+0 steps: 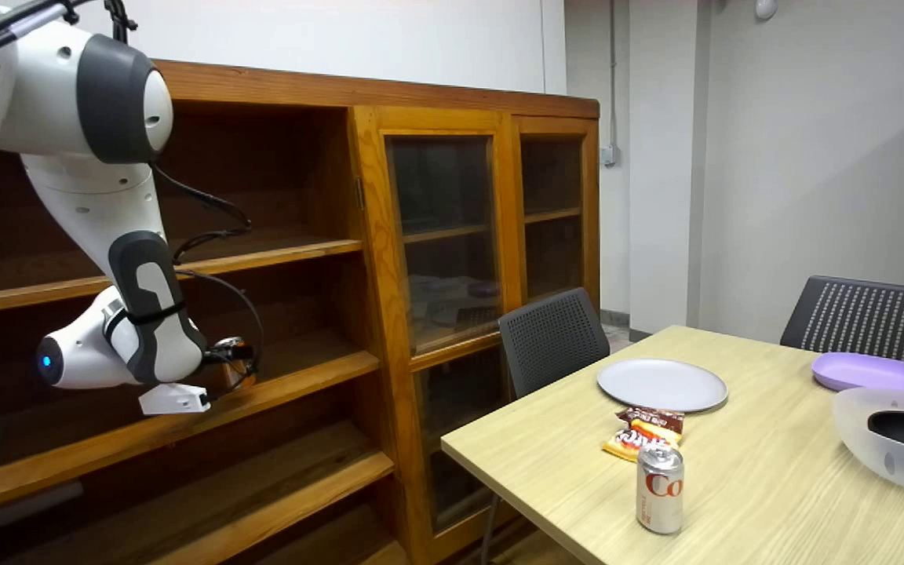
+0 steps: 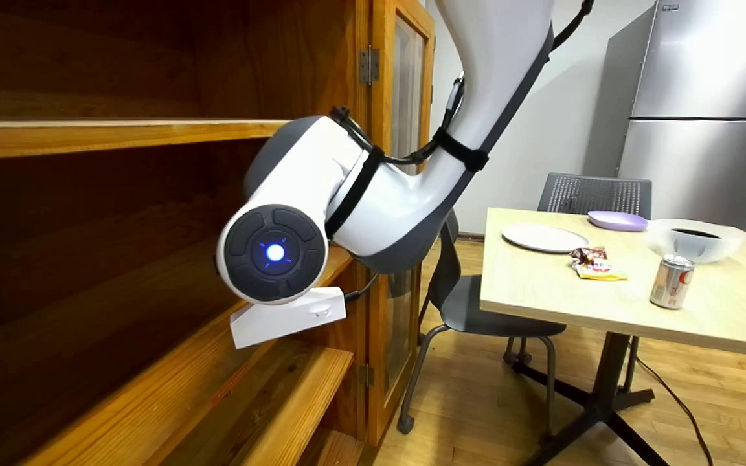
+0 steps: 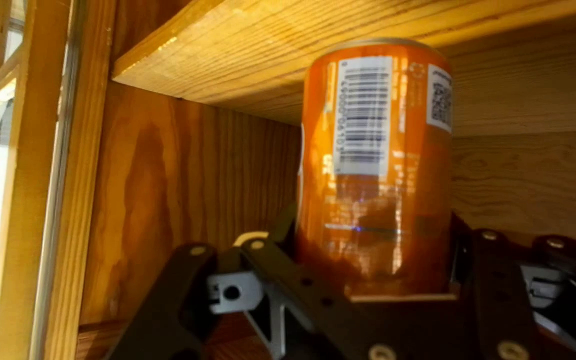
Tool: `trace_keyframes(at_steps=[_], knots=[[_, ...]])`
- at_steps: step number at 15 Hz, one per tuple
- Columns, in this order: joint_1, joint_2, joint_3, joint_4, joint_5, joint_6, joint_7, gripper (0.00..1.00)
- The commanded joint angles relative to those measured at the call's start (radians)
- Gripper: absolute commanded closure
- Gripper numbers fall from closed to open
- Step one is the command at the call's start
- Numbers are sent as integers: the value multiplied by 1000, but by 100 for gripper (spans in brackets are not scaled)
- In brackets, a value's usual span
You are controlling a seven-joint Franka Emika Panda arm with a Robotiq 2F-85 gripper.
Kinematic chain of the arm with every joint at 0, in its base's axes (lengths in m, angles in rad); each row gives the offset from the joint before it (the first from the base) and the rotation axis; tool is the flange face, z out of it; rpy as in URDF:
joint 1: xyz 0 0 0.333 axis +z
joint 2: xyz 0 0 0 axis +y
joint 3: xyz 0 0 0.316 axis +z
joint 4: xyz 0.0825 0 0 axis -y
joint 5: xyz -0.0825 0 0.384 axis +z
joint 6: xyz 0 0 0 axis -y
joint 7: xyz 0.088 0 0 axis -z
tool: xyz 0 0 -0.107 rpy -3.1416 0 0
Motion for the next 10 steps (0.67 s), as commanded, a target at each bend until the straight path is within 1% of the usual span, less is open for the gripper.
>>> trace_keyframes(at_steps=[1,9,10], knots=[[5,38,-2,70,-11,34,-50,64],[6,74,-3,112,-9,50,-82,64],[6,73,-3,112,-9,50,-82,59]])
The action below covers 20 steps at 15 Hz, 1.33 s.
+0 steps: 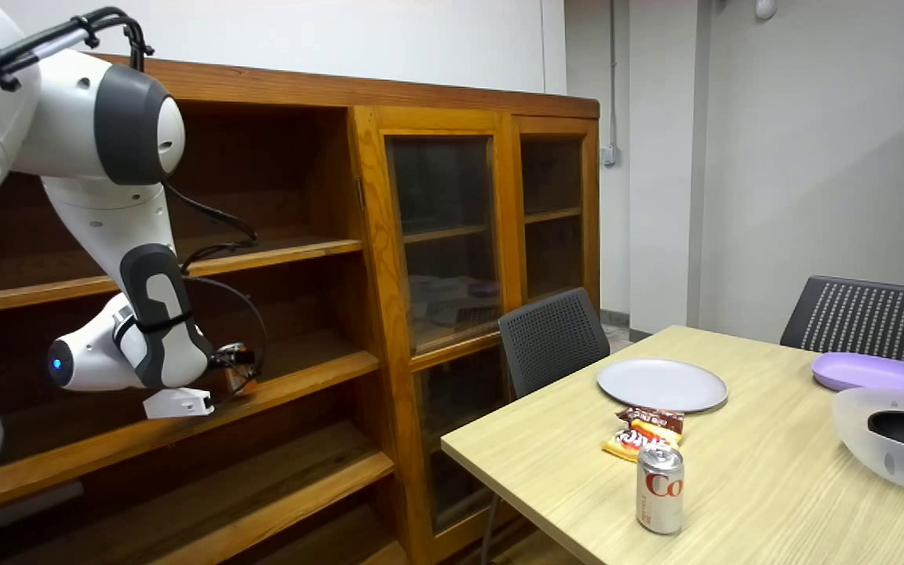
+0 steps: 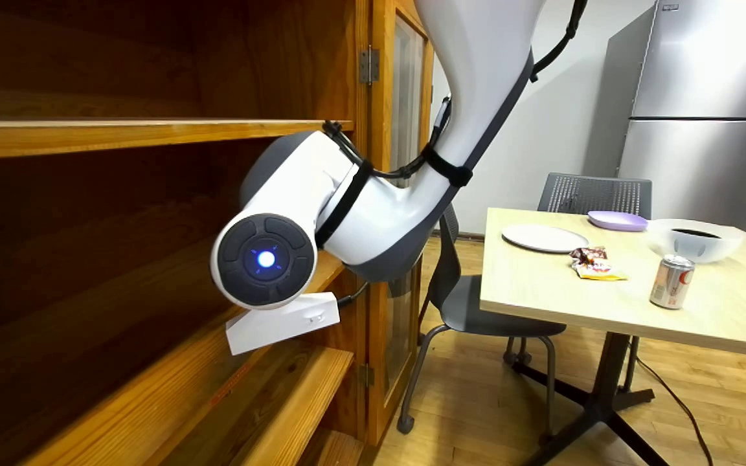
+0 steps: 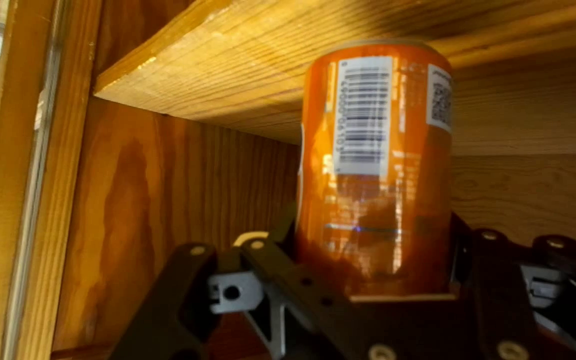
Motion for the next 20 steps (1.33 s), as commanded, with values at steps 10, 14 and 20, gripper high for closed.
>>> trace_keyframes(at_steps=[10,14,20], knots=[[-4,-19,-9,11,-20,13,-10,0],[-9,-44,-14,-19,-27,1,10,0],[-22,-106,-15,-84,-36,-22,50,0]])
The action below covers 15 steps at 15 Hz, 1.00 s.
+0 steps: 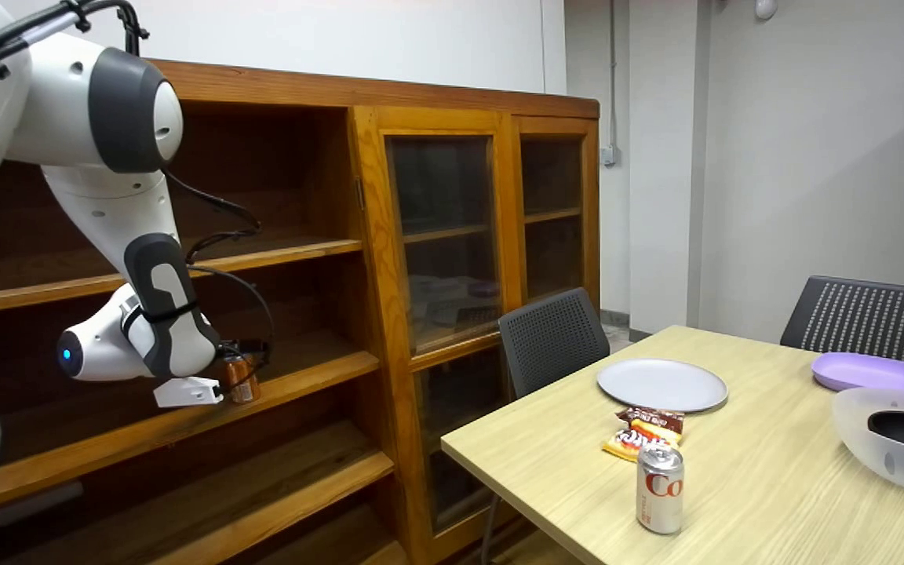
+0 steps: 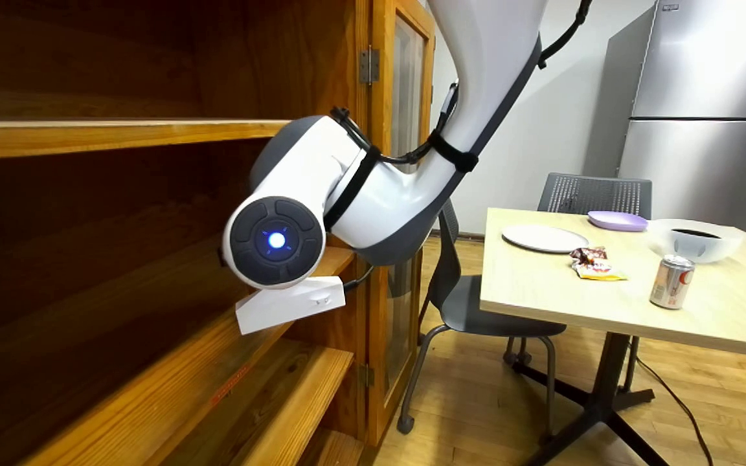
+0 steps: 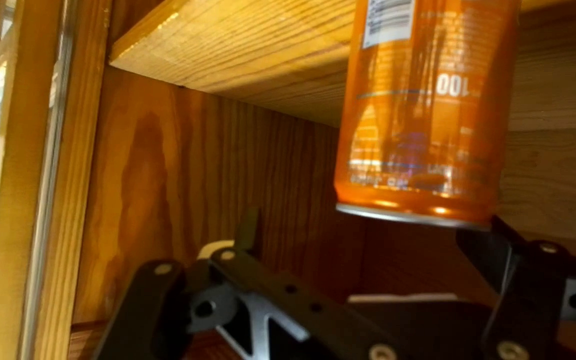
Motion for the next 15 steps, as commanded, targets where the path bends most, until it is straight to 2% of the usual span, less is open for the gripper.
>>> trace_keyframes(at_steps=[1,15], knots=[[-13,-80,1,-86,-29,-22,50,0],[-35,-243,-3,-283,-7,-100,156,0]])
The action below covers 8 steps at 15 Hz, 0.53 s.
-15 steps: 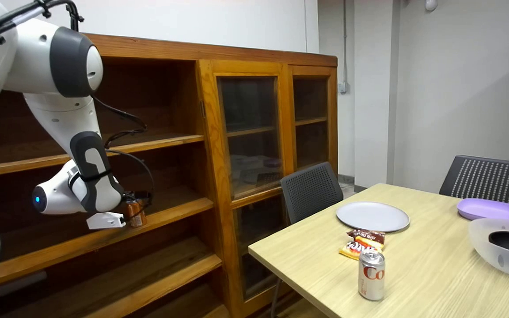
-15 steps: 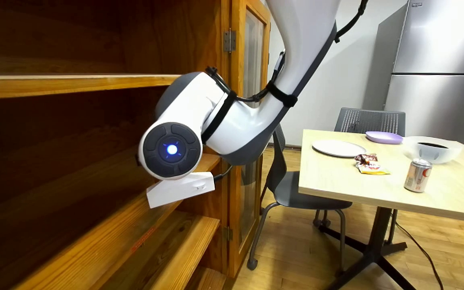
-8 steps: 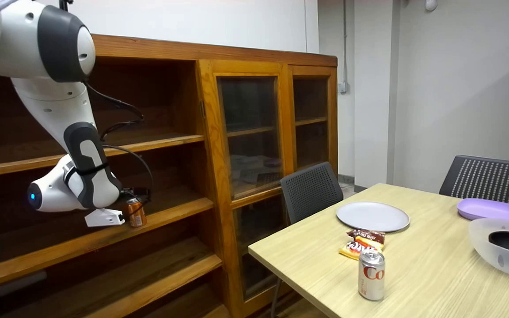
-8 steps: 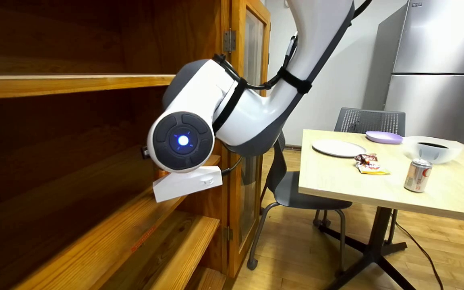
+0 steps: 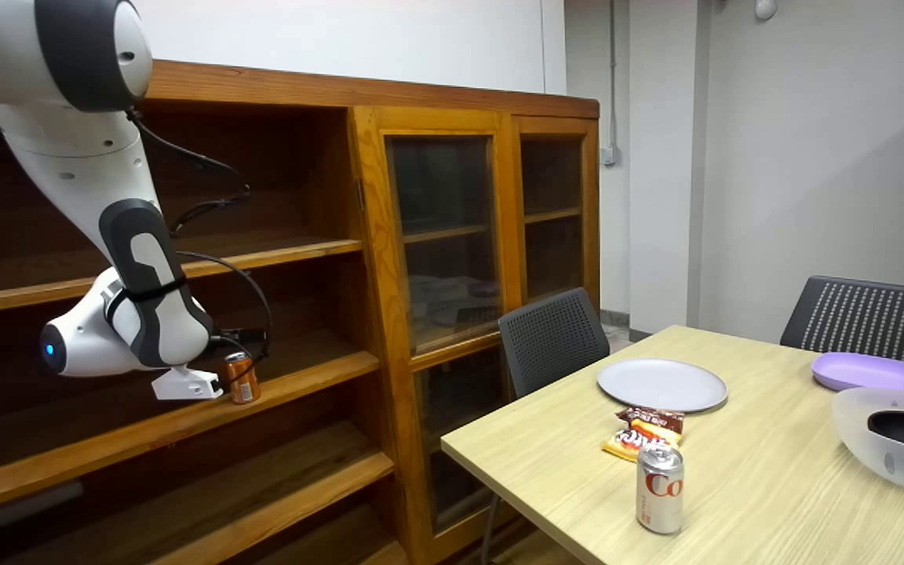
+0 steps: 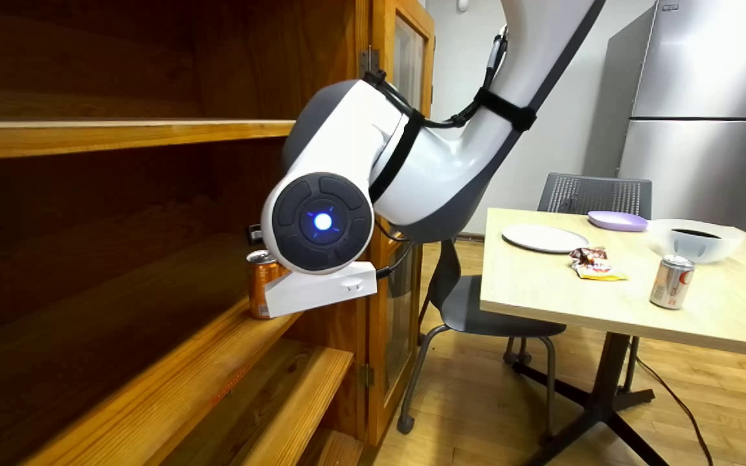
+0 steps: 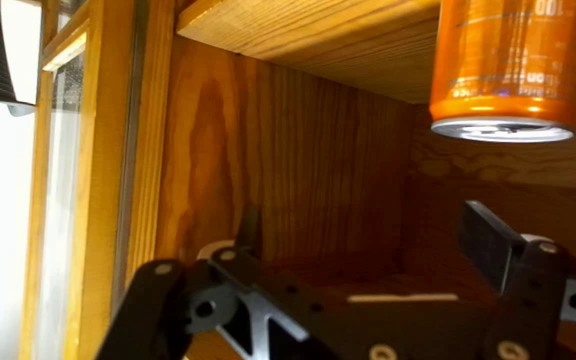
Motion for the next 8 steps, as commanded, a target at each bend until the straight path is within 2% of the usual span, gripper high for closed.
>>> trace_keyframes(at_steps=[1,8], knots=[[-17,-83,1,-96,-5,-47,66,0],[-38,-161,-3,-204,21,-102,124,0]])
